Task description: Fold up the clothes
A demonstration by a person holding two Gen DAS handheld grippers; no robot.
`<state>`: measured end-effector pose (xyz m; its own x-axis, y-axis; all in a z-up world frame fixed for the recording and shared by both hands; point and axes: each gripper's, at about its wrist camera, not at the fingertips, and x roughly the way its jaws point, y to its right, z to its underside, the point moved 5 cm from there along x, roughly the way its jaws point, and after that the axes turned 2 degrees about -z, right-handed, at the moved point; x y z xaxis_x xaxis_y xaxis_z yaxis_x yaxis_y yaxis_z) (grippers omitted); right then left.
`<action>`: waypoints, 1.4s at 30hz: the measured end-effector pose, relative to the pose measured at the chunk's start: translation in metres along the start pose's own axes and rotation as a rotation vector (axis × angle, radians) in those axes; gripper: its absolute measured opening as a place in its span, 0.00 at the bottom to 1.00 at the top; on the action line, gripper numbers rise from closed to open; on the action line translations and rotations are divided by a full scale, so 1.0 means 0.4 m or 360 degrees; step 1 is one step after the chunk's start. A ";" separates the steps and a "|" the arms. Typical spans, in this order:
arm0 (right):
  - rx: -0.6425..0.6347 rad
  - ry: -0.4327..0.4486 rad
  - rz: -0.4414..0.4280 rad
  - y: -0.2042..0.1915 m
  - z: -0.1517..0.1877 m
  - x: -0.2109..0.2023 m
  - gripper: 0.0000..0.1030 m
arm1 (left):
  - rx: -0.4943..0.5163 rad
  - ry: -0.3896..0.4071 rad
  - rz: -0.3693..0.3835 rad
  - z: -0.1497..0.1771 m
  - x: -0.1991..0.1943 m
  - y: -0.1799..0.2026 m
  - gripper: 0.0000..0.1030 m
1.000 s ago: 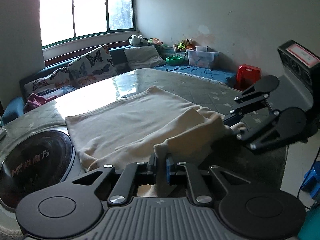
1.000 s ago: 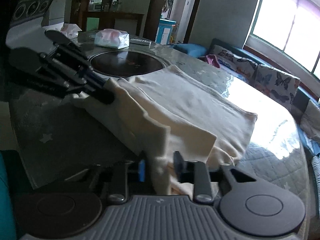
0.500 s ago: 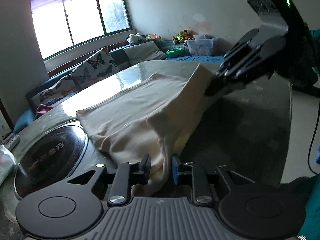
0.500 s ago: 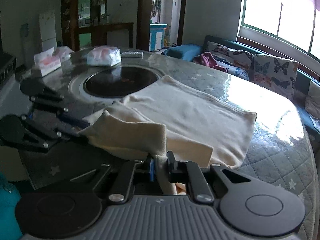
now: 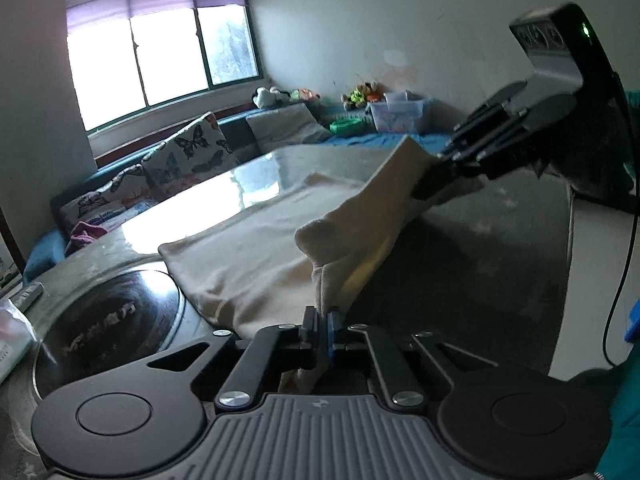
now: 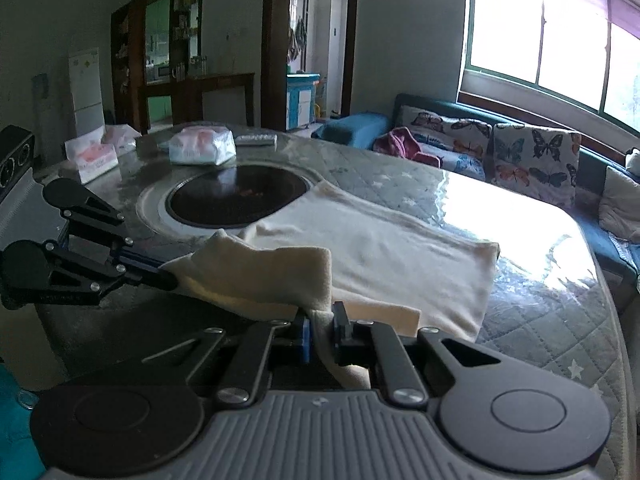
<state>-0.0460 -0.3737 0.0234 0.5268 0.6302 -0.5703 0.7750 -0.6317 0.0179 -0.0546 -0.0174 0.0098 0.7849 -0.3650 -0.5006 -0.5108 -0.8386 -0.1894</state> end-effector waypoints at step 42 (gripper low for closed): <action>0.0325 -0.0140 0.0139 0.248 -0.091 0.255 0.17 | -0.0269 -0.0207 -0.0220 -0.113 0.334 -0.164 0.10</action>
<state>0.0974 -0.3557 -0.0031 0.5493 0.5333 -0.6433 0.6367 -0.7657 -0.0911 0.0998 -0.0297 -0.0065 0.7858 -0.1962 -0.5865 -0.3274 -0.9365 -0.1253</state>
